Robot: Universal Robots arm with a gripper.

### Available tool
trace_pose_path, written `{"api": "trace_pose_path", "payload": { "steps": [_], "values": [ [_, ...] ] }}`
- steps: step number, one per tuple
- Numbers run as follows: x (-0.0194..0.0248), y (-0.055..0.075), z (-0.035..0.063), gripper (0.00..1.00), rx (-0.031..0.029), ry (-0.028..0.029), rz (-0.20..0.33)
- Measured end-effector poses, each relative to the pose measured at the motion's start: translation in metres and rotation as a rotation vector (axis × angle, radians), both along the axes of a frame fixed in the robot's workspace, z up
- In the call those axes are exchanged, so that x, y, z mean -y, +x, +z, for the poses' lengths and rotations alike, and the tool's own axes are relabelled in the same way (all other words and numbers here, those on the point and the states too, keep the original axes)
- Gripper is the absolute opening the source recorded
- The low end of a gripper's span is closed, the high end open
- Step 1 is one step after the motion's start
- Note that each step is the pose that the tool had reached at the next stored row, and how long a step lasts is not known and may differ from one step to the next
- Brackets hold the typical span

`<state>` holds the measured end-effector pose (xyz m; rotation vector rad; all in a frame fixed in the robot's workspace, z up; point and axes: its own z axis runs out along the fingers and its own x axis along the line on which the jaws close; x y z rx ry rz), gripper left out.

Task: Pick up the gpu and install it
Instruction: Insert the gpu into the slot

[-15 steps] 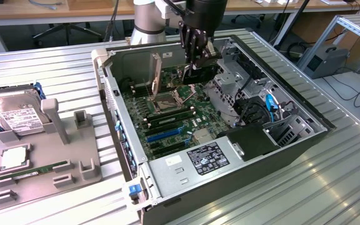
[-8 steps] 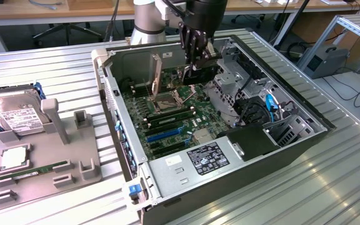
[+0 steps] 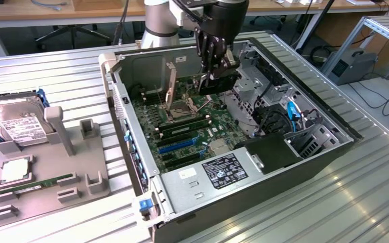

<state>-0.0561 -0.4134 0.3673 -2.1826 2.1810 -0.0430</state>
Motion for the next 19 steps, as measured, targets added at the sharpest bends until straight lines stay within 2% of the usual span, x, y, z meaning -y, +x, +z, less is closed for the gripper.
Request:
{"api": "trace_pose_path", "payload": {
  "steps": [6,19],
  "values": [
    [0.0026,0.0000,-0.0046,0.27,0.0000,-0.0001,0.000],
    [0.0038,-0.0003,-0.0080,0.27,0.0000,0.0000,0.000]
  ]
}}
